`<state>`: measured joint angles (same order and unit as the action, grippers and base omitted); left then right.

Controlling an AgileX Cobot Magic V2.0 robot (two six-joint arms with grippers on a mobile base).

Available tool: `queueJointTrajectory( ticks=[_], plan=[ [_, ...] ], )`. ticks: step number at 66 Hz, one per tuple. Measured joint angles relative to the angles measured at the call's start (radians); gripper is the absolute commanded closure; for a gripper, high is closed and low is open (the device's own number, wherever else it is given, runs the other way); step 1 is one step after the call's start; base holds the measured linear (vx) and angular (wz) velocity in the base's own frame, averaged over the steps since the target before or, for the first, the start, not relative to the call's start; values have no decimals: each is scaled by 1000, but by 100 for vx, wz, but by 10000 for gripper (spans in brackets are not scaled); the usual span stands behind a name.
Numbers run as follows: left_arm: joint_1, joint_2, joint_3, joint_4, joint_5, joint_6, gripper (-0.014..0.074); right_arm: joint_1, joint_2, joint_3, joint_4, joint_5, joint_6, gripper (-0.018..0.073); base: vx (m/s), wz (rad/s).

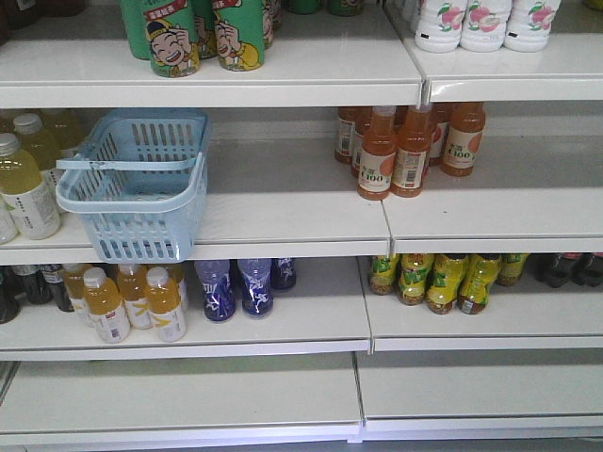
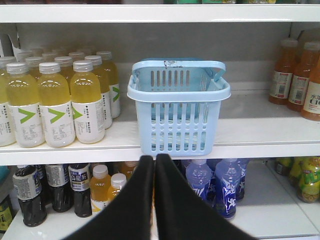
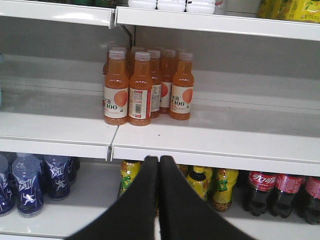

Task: Place coke in basket with both arms
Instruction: 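Lower the left gripper over the light-blue basket handle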

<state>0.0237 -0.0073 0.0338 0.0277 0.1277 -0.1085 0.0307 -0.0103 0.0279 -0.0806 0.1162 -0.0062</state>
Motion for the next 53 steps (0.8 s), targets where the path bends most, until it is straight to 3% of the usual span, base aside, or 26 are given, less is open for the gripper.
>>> queueJointTrajectory(
  ticks=[29, 38, 47, 53],
  plan=[
    [0, 0, 0, 0, -4, -1, 603, 0, 0, 0, 0, 0, 0, 568, 0, 0],
    [0, 0, -2, -15, -85, -28, 603, 0, 0, 0, 0, 0, 0, 568, 0, 0],
    [0, 9, -118, -18, -91, -53, 603, 0, 0, 0, 0, 0, 0, 568, 0, 0],
    [0, 72, -256, -18, -29, -54, 603, 0, 0, 0, 0, 0, 0, 568, 0, 0]
  ],
)
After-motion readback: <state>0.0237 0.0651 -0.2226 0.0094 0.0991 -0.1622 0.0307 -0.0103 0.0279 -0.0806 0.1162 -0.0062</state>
